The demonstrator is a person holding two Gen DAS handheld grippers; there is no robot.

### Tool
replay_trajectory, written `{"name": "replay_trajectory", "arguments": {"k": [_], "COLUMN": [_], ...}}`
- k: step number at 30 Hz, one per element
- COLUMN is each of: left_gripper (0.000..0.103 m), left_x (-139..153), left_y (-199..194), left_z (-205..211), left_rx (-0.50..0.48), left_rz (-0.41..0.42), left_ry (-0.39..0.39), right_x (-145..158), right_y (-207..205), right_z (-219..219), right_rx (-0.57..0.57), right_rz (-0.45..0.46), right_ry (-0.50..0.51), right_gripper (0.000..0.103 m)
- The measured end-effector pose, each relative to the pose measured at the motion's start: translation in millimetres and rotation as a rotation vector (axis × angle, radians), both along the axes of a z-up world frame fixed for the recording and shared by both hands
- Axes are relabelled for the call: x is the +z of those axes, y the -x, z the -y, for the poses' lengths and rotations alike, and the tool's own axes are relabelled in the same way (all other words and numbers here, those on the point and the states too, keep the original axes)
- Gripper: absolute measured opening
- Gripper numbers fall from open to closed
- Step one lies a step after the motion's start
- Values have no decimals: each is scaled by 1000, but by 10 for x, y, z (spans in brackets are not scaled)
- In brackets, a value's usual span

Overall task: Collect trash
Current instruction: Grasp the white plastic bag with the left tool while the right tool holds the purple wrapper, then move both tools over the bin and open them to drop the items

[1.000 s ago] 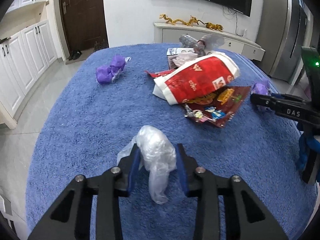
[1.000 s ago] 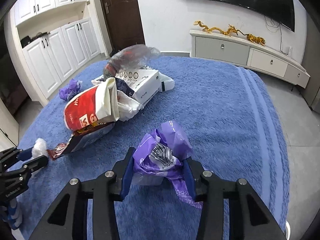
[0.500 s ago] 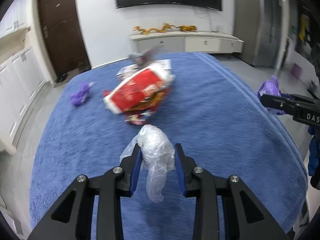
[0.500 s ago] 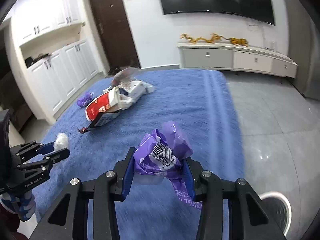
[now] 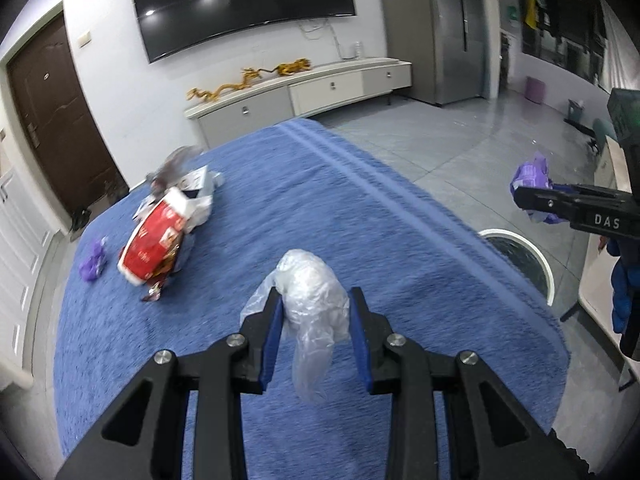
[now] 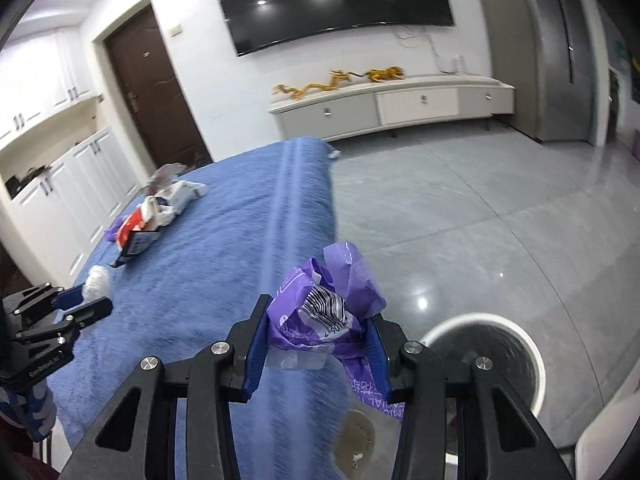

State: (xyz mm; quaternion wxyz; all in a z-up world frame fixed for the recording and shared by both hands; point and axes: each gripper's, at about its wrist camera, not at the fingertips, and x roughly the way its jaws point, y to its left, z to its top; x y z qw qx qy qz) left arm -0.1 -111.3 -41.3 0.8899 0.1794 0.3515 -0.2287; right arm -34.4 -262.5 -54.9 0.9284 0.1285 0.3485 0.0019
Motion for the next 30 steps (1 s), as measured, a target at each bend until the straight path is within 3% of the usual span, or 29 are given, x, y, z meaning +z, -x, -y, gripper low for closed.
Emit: {"name": "replay_trajectory", "arguments": {"k": [10, 15, 22, 27, 30], "left_gripper": [30, 30, 32, 35, 46], "left_x": [-28, -93, -394, -678, -853], "left_y": [47, -45, -278, -411, -485], "left_z": [577, 1177, 2269, 2818, 3015], "left_rx": [-114, -240, -388, -402, -390], "left_rz": [-27, -131, -360, -471, -543], "left_ry": [-45, -17, 42, 62, 76], "right_x": [-341, -675, -1253, -1514, -1612], "right_y": [252, 335, 346, 344, 377], "right_z": [490, 871, 1459, 1664, 1728], "right_rx": [-114, -209, -334, -375, -402], "right_rz": [-34, -86, -201, -252, -276], "right_ry": [-56, -104, -147, -152, -143], "right_gripper": [41, 41, 42, 45, 53]}}
